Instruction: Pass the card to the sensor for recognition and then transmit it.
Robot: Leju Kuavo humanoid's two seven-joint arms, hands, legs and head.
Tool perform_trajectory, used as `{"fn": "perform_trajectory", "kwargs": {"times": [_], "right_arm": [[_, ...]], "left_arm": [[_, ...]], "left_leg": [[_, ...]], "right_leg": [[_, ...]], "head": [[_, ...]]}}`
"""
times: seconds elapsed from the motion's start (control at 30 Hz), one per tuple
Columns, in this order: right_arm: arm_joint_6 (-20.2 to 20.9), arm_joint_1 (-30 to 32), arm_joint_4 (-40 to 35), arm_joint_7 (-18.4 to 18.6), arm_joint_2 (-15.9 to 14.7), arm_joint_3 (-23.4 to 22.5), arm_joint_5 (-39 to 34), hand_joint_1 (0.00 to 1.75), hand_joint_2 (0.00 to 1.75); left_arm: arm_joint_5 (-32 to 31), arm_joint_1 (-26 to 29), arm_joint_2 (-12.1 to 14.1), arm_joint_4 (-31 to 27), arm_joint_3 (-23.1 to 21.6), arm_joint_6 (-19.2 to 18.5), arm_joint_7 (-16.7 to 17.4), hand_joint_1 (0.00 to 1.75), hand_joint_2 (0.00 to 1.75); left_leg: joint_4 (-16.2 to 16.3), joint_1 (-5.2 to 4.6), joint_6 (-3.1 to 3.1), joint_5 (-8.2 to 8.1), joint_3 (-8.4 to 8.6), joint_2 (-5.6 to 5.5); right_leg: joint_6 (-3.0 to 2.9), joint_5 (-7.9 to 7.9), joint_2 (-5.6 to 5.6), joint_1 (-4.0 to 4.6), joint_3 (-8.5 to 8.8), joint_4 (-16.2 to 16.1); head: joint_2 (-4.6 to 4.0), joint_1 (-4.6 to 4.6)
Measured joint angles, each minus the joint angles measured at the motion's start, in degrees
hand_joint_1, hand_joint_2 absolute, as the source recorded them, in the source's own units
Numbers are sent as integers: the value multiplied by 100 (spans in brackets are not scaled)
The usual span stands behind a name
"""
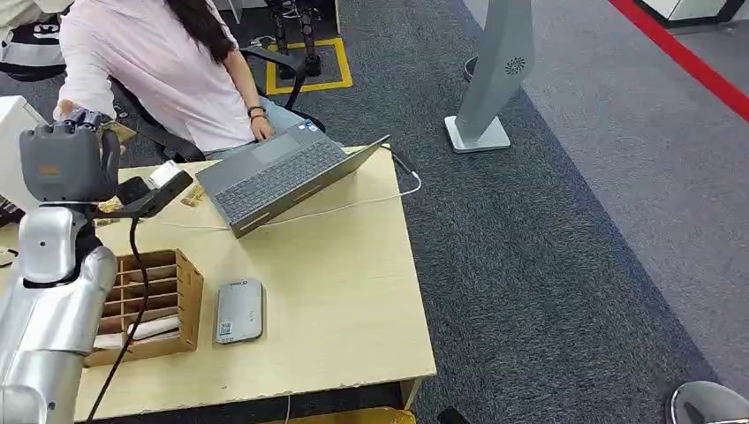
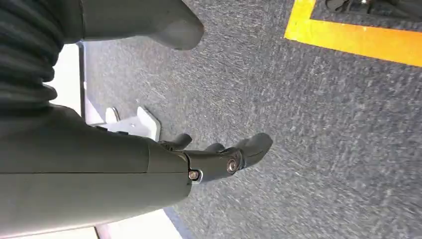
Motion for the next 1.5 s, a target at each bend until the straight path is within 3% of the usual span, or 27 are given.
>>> {"fn": "perform_trajectory", "kwargs": {"times": [0.13, 0.3, 0.33, 0.43, 0.47, 0.63, 0.67, 0.83, 0.93, 1.03, 1.13, 1.27, 1.4, 1.5], "right_arm": [[-2, -33, 0, 20, 35, 103, -11, 0, 175], [-9, -36, 0, 20, 57, 124, -26, 0, 175], [-13, -36, 0, 13, 61, 133, -39, 0, 175], [-26, -34, 0, -6, 68, 153, -59, 0, 175], [-26, -35, 0, -7, 70, 153, -74, 0, 175], [-24, -32, 0, -7, 74, 159, -127, 0, 175], [-22, -31, 0, -6, 76, 159, -149, 0, 175], [-28, -23, 2, -7, 76, 159, -240, 0, 175], [-77, -6, 2, -55, 76, 159, -315, 0, 175], [-114, 24, 2, -107, 76, 159, -389, 0, 175], [-118, 64, 2, -162, 76, 159, -415, 0, 175], [-94, 109, 2, -177, 74, 186, -457, 0, 175], [-96, 180, 4, -317, 68, 201, -555, 0, 175], [-94, 226, 7, -413, 55, 201, -630, 0, 175]], "left_arm": [[-11, -323, -166, 646, 0, 111, -35, 175, 175], [-22, -487, -242, 1024, 0, 111, -17, 175, 175], [-22, -503, -247, 1076, 0, 100, 2, 0, 175], [-9, -526, -258, 1223, 6, 101, 96, 0, 175], [-9, -526, -260, 1266, 9, 85, 107, 0, 0], [4, -530, -273, 1389, 11, 24, 162, 0, 0], [26, -529, -279, 1398, 11, 30, 155, 0, 175], [556, -440, -306, 1352, 37, -48, -256, 0, 175], [1398, -153, -325, 1067, 138, -215, -823, 0, 175], [2798, 267, -321, 558, 344, -604, -1638, 0, 175], [4408, 838, -221, -122, 695, -1148, -2672, 0, 175], [6056, 1603, -8, -951, 1349, -2094, -3514, 0, 175], [7376, 2356, 180, -1604, 2171, -3308, -3871, 0, 175], [8327, 2803, 260, -1848, 2882, -4268, -3943, 0, 175]], "left_leg": [[0, -1, 0, -3, -1, 3], [-1, 0, 0, -4, -8, 4], [-2, 1, 0, -4, -8, 4], [-2, 1, 0, -3, -7, 4], [-2, 1, 0, -3, -8, 4], [-2, 0, 0, -3, -8, 3], [-2, 0, 0, -3, -8, 3], [-2, -1, 0, -4, -11, 3], [-2, -1, 0, -4, -12, 4], [-4, 1, 3, -7, -14, 7], [-6, 3, 0, -10, -14, 15], [-8, 5, -2, -12, -14, 18], [-11, 6, -9, -18, -15, 19], [-12, 6, -11, -20, -15, 19]], "right_leg": [[0, -2, 3, 0, -3, 0], [0, -3, 3, 0, -9, 0], [0, -3, 4, 0, -9, 0], [0, -3, 4, 0, -9, 0], [0, -3, 4, 0, -9, 0], [0, -3, 4, 0, -9, 0], [0, -3, 4, 0, -9, 0], [0, -3, 4, 0, -10, 0], [0, -3, 4, 0, -10, 0], [-1, -5, 5, 0, -10, 0], [-5, -8, 13, 0, -14, 1], [-6, -14, 23, 1, -18, 2], [-9, -19, 25, 1, -20, 3], [-12, -26, 25, 1, -21, 3]], "head": [[0, 0], [0, -2], [0, 0], [0, -2], [0, 0], [0, -2], [0, 0], [0, 0], [0, 2], [0, 0], [0, -2], [0, -2], [0, 0], [0, 0]]}}
